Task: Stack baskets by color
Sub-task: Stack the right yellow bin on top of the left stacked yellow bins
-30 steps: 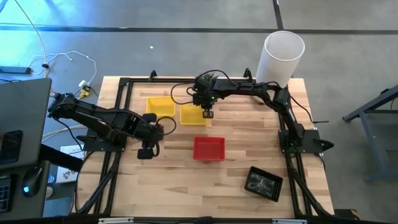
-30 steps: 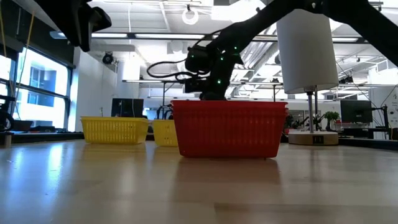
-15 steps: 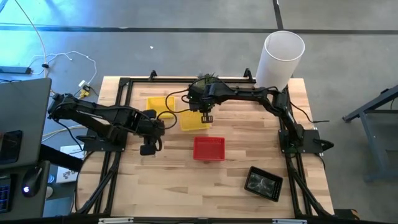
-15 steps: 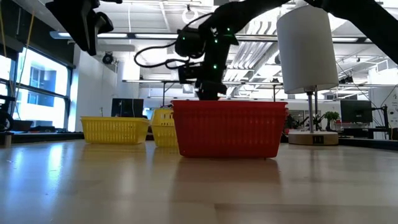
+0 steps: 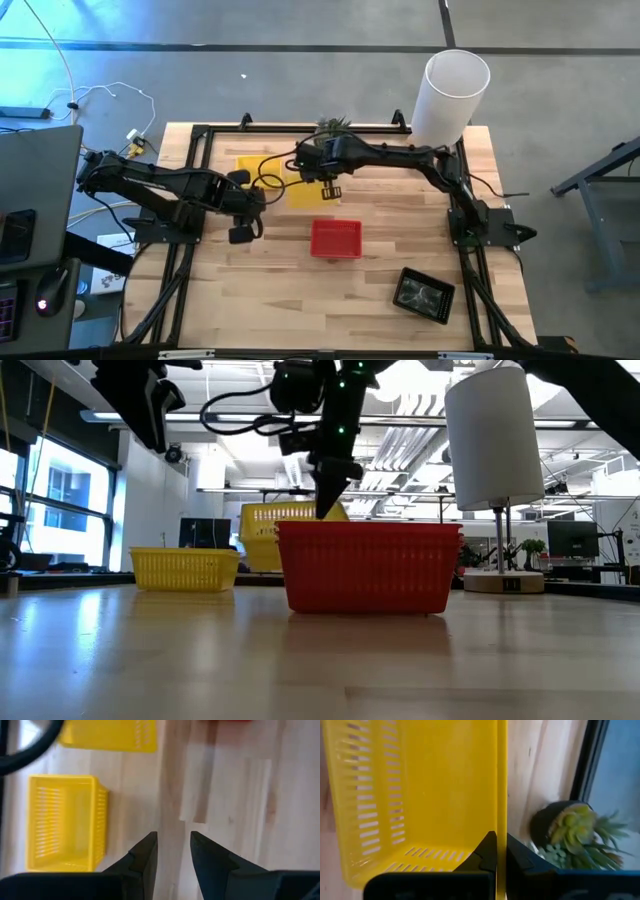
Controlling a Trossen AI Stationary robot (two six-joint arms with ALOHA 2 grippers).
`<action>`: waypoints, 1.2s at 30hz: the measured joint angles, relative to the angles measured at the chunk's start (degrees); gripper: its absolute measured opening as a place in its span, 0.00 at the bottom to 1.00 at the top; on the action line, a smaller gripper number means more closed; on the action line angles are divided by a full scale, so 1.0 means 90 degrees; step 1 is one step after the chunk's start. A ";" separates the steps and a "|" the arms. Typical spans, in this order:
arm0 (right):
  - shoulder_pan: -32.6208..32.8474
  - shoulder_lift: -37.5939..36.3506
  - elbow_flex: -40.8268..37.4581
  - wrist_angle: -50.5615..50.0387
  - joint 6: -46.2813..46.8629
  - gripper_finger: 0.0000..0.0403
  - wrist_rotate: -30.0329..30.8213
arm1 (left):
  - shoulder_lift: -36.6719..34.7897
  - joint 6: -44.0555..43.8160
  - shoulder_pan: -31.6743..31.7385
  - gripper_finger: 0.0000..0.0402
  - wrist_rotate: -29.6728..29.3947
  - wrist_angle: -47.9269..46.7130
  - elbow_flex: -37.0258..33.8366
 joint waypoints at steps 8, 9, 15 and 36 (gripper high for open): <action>0.0351 0.0000 0.0606 -0.0742 0.0067 0.00 0.0543 | 0.0000 0.0001 0.0000 0.25 -0.0741 0.0000 0.0000; 0.0397 0.0000 0.0681 -0.0750 0.0067 0.00 0.0616 | 0.0000 0.0003 -0.0002 0.25 -0.0806 0.0000 0.0000; 0.0722 0.0000 0.1014 -0.0738 0.0080 0.00 0.0964 | 0.0000 0.0003 -0.0002 0.25 -0.1356 0.0032 0.0000; 0.1431 -0.0005 0.1022 -0.0353 0.0121 0.00 0.2133 | 0.0414 0.0940 -0.0061 0.25 -0.2550 0.1564 -0.0010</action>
